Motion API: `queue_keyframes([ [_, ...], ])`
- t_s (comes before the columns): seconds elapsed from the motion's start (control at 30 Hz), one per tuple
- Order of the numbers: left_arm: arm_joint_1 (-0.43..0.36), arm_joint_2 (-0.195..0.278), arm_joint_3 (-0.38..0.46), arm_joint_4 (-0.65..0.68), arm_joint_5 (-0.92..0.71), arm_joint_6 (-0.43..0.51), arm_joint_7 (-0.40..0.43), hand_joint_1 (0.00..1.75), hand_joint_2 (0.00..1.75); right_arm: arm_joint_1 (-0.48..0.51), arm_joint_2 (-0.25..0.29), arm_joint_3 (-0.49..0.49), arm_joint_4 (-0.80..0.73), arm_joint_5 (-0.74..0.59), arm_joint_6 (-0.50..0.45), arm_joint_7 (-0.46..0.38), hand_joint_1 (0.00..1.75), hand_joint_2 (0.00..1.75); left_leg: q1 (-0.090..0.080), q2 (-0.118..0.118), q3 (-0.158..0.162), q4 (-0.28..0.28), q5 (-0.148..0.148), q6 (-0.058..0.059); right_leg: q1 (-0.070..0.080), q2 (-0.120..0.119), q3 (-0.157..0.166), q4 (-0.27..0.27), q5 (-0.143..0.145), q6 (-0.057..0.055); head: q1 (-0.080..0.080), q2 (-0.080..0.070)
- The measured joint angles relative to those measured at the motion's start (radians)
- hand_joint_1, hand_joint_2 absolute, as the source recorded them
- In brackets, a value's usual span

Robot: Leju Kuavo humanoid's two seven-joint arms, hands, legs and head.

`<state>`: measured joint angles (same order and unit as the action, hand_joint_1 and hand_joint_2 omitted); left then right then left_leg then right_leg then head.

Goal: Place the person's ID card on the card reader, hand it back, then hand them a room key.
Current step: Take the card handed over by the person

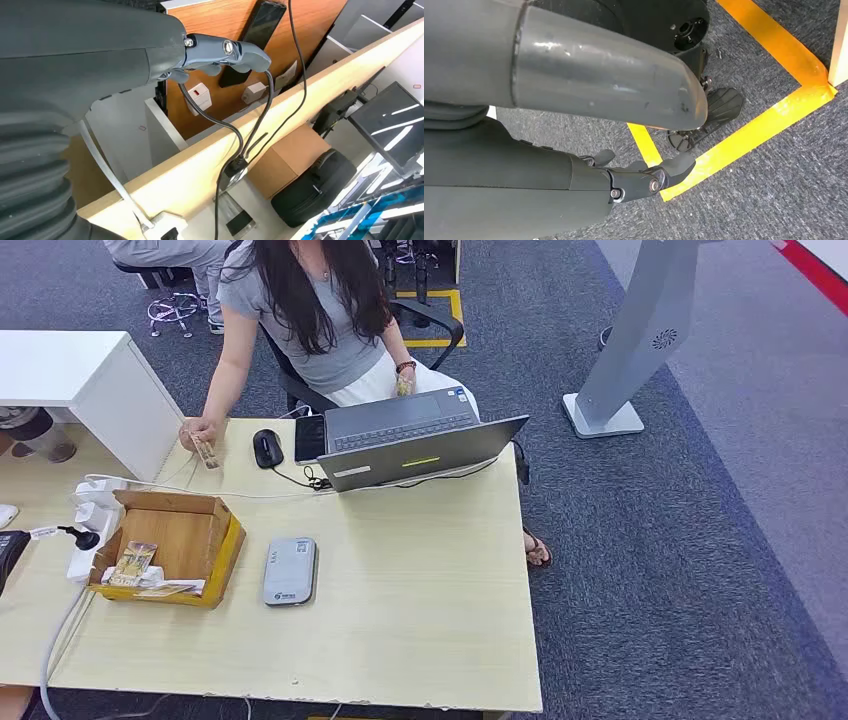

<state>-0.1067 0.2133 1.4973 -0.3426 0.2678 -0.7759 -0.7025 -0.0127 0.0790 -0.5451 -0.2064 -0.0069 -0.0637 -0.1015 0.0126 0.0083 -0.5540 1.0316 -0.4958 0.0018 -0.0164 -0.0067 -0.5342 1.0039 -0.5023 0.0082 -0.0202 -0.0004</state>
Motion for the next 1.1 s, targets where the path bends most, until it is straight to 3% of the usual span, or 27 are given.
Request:
queue_keyframes([
  [0.13,0.006,-0.019,-0.002,-0.006,-0.042,0.021,0.0,0.0,1.75,0.0,0.001,-0.001,0.0,-0.005,-0.002,0.0,0.0,0.0,0.0,0.0,0.0,0.0,0.0,0.0,0.0,0.0,0.0,0.0,0.0,0.0,0.0,0.0],
  [0.2,0.043,-0.122,-0.027,-0.151,-0.14,0.077,0.013,0.0,1.75,-0.001,0.008,-0.011,0.001,-0.019,-0.01,-0.006,0.0,0.0,-0.002,0.001,0.0,-0.001,0.0,0.0,-0.002,0.001,0.0,0.0,0.0,0.0,-0.003,0.0],
  [0.27,0.116,-0.267,-0.102,-0.436,-0.176,0.174,0.035,0.0,1.75,-0.002,0.019,-0.023,0.002,-0.024,-0.016,-0.015,0.0,0.0,0.002,0.004,-0.001,0.002,-0.002,0.0,0.0,0.003,-0.001,-0.001,0.0,0.0,-0.007,0.0],
  [0.33,0.175,-0.351,-0.194,-0.672,-0.122,0.217,0.029,0.0,1.75,0.0,0.029,-0.028,0.003,-0.013,-0.016,-0.016,0.0,0.0,0.007,0.001,-0.005,0.006,-0.003,0.001,0.005,0.001,-0.002,-0.003,0.001,0.001,-0.001,0.0],
  [0.4,0.18,-0.371,-0.232,-0.807,-0.106,0.132,0.006,0.0,1.75,-0.001,0.035,-0.029,0.005,0.005,-0.012,-0.009,0.0,0.0,0.007,-0.01,-0.01,0.007,0.0,0.002,0.006,-0.01,-0.004,-0.004,0.0,0.003,0.007,0.0],
  [0.5,0.137,-0.358,-0.202,-0.905,-0.159,-0.052,-0.001,0.0,1.75,-0.011,0.037,-0.028,0.007,0.035,0.0,0.005,0.0,0.0,0.007,-0.015,-0.011,0.005,0.002,0.0,0.006,-0.015,-0.004,-0.003,0.001,0.0,0.006,0.0],
  [0.57,0.106,-0.345,-0.179,-0.941,-0.199,-0.11,-0.001,0.0,1.75,-0.014,0.037,-0.027,0.008,0.05,0.006,0.009,0.0,0.0,0.009,-0.012,-0.011,0.005,0.004,-0.003,0.008,-0.013,-0.006,-0.002,0.003,-0.002,0.006,0.0],
  [0.6,0.095,-0.348,-0.178,-0.972,-0.223,-0.101,-0.001,0.0,1.75,-0.014,0.037,-0.027,0.008,0.055,0.01,0.01,0.0,0.0,0.009,-0.011,-0.01,0.005,0.005,-0.004,0.008,-0.012,-0.008,-0.002,0.005,-0.003,0.006,0.0],
  [0.67,0.088,-0.383,-0.222,-1.078,-0.277,0.024,0.005,0.0,1.75,-0.015,0.037,-0.026,0.009,0.066,0.021,0.01,0.0,0.0,0.009,-0.009,-0.01,0.006,0.006,-0.004,0.009,-0.009,-0.011,-0.002,0.007,-0.004,0.005,0.0],
  [0.73,0.105,-0.426,-0.349,-1.205,-0.296,0.288,0.043,0.0,1.75,-0.016,0.037,-0.024,0.009,0.081,0.03,0.01,0.0,0.87,0.009,-0.007,-0.011,0.006,0.007,-0.004,0.009,-0.007,-0.013,-0.002,0.009,-0.003,0.004,0.0],
  [0.8,0.126,-0.43,-0.556,-1.303,-0.263,0.554,0.089,0.0,1.75,-0.02,0.037,-0.021,0.009,0.098,0.035,0.011,0.0,1.75,0.009,-0.007,-0.013,0.007,0.008,-0.003,0.01,-0.008,-0.013,-0.002,0.01,-0.003,0.004,0.0],
  [0.87,0.13,-0.408,-0.771,-1.371,-0.227,0.684,0.102,0.0,1.75,-0.023,0.037,-0.018,0.009,0.111,0.035,0.018,0.0,1.75,0.009,-0.01,-0.015,0.007,0.01,-0.002,0.01,-0.011,-0.012,-0.002,0.011,-0.002,0.006,0.0],
  [0.93,0.122,-0.386,-0.927,-1.419,-0.202,0.706,0.106,0.0,1.75,-0.027,0.037,-0.013,0.009,0.12,0.033,0.03,0.0,1.75,0.009,-0.009,-0.017,0.007,0.011,-0.002,0.009,-0.011,-0.012,-0.002,0.013,-0.002,0.005,0.0],
  [1.1,0.118,-0.352,-1.12,-1.492,-0.145,0.704,0.125,0.0,1.75,-0.025,0.037,-0.009,0.01,0.123,0.029,0.053,0.0,1.75,0.009,-0.003,-0.017,0.007,0.012,-0.003,0.009,-0.004,-0.013,-0.002,0.017,-0.002,0.005,0.0],
])
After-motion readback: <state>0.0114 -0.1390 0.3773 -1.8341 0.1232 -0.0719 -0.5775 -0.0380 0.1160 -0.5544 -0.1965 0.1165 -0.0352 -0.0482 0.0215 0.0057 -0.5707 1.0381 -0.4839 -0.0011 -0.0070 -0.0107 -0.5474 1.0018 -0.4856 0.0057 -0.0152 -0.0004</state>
